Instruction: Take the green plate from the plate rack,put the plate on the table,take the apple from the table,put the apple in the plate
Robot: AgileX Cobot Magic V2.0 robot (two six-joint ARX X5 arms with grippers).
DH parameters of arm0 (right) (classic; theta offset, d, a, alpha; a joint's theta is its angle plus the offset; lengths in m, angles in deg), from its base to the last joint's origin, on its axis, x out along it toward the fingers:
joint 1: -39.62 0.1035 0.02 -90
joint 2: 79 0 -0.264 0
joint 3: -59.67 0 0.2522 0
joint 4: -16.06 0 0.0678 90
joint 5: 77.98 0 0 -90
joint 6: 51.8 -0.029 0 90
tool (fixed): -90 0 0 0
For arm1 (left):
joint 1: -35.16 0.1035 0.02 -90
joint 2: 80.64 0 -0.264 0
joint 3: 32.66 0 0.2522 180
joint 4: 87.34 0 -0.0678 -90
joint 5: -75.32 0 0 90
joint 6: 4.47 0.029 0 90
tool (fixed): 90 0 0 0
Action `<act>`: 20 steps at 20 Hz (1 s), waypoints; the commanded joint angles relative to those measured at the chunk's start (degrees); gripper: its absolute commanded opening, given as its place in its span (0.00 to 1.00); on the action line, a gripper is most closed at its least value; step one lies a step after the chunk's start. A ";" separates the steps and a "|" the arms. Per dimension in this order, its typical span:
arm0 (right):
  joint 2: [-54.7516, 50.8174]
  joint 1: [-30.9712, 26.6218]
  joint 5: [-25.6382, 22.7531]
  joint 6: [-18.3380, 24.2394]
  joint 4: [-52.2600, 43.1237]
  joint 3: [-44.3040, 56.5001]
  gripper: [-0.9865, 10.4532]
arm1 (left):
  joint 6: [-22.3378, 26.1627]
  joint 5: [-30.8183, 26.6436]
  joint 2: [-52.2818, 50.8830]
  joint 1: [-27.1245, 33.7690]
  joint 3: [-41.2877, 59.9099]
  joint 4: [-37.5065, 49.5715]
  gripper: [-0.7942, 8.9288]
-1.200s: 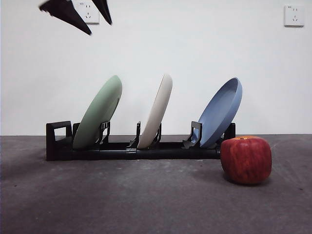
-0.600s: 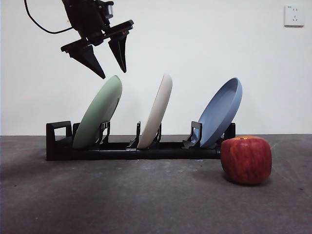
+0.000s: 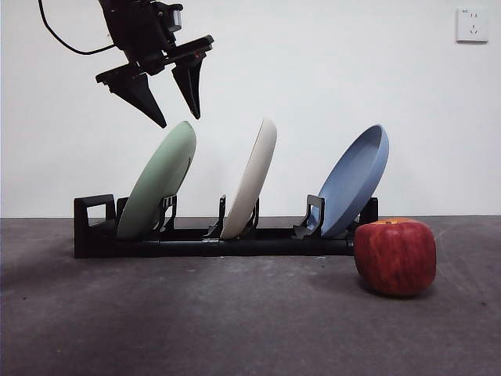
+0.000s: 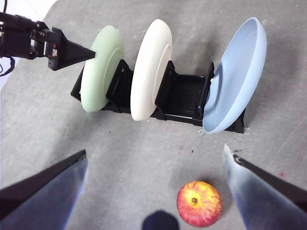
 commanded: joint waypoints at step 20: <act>0.22 0.09 -0.28 1.88 0.31 -0.35 0.50 | 0.90 -0.17 3.30 -1.38 0.04 1.14 0.07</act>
